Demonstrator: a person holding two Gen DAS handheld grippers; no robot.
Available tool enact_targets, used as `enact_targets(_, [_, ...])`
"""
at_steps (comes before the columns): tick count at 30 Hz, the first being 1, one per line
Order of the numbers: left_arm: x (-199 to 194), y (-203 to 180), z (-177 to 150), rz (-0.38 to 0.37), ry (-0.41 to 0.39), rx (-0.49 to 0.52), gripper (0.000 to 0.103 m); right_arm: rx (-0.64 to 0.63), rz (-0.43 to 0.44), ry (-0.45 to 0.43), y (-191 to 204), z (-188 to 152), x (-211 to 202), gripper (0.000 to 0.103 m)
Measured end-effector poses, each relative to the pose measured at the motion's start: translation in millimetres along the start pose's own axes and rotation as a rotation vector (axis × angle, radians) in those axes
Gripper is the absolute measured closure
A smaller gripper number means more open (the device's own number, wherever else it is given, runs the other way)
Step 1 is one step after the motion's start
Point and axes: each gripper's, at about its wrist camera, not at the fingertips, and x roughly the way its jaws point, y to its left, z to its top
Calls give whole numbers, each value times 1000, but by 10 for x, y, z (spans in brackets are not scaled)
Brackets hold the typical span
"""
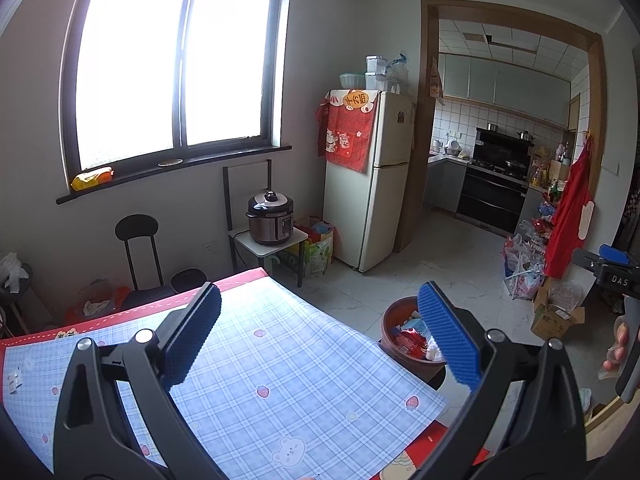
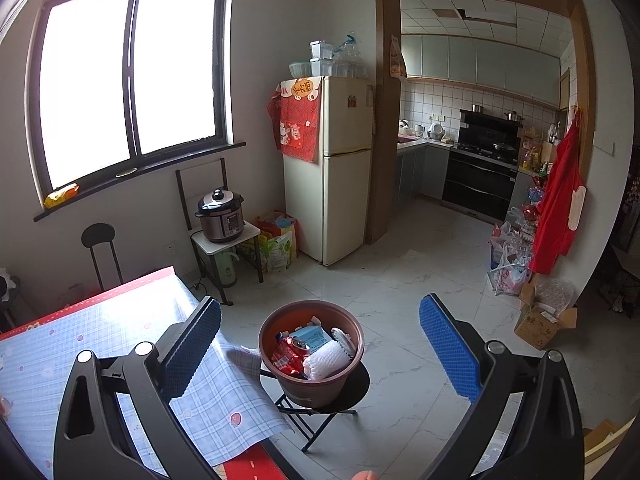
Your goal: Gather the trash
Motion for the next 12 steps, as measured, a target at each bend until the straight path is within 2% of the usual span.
enact_targets(12, [103,60,8,-10,15,-17,6,-1,-32,9,-57,17,40,6])
